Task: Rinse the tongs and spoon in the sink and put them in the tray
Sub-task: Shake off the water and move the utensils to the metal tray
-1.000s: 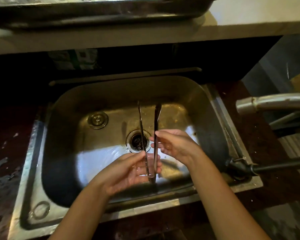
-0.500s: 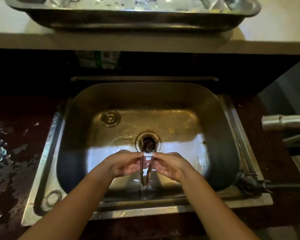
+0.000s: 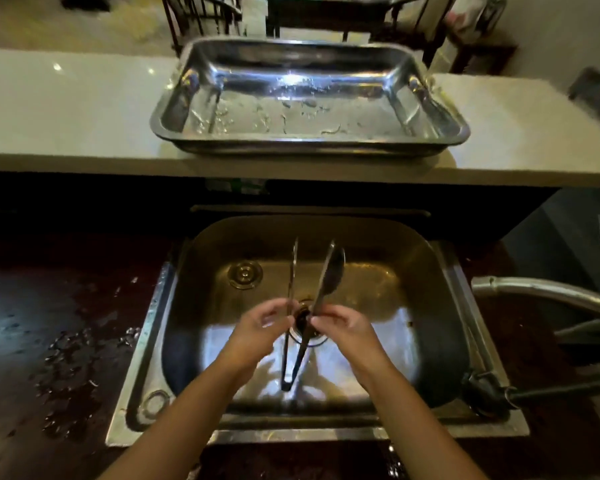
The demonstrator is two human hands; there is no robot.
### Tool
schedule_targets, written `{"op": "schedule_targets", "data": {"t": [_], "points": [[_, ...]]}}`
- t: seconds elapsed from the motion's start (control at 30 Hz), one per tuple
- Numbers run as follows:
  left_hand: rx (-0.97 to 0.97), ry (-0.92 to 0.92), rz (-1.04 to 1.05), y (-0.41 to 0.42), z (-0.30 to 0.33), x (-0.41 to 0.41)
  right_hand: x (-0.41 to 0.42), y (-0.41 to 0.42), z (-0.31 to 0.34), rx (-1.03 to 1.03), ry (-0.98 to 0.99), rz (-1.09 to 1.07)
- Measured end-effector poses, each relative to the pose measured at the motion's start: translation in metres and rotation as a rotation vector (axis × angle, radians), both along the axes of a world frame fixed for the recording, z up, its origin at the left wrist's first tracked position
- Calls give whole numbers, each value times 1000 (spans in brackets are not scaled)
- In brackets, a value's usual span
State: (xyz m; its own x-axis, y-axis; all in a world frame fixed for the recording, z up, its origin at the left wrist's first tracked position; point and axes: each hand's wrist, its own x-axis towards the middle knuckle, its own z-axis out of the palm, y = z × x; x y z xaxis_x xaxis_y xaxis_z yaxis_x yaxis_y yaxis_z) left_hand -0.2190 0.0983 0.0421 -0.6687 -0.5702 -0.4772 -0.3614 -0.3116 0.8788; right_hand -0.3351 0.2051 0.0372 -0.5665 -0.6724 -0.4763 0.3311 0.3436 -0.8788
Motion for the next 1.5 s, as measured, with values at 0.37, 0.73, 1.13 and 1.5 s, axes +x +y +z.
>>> {"op": "schedule_targets", "data": {"t": [0.37, 0.73, 1.13, 1.5], "points": [[-373, 494, -30, -45, 160, -4, -13, -36, 163, -433, 579, -14], [-714, 743, -74, -112, 351, -59, -70, -95, 357, -688, 920, -16], [-643, 326, 23, -181, 331, -157, -156, -179, 339, -300, 726, -28], [-342, 74, 41, -203, 195, -181, -177, -211, 218, 36, 376, 28]]}}
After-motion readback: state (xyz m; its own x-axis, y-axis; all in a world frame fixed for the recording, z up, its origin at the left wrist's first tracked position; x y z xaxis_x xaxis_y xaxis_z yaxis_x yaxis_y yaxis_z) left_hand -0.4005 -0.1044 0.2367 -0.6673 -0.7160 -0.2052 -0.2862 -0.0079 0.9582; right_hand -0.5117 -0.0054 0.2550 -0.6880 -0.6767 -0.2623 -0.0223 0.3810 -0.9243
